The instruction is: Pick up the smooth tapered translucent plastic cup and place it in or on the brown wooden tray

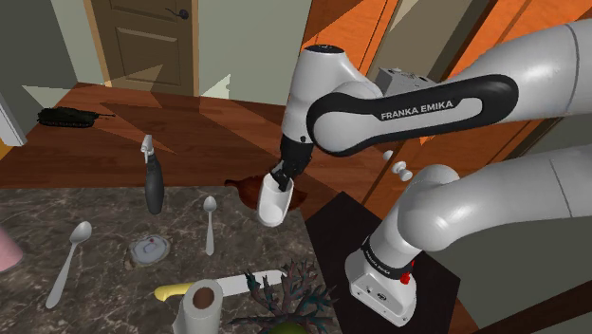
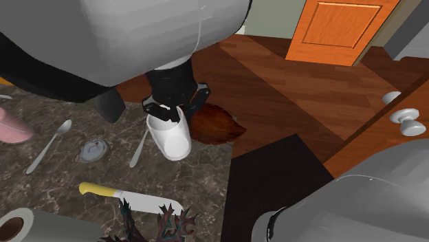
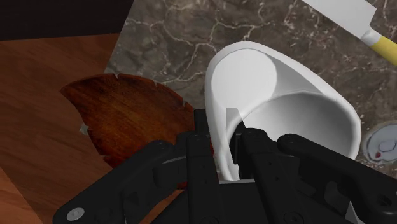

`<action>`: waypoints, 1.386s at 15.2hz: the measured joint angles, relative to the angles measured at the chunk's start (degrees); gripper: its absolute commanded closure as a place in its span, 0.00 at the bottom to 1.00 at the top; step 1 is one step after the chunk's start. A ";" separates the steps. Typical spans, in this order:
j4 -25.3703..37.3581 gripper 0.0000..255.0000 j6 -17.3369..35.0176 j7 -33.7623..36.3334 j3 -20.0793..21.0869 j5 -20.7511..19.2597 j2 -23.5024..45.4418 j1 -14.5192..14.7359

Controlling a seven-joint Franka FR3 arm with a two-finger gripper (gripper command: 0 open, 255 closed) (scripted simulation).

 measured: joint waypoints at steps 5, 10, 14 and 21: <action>4.99 1.00 -0.55 -4.58 -3.79 -4.11 4.56 -4.74; 11.27 1.00 -1.08 -9.96 -8.12 -8.28 10.42 -9.44; 17.73 1.00 -1.65 -13.37 -10.77 -10.82 16.35 -12.29; 16.53 1.00 3.09 -13.77 -11.00 -11.51 19.96 -12.90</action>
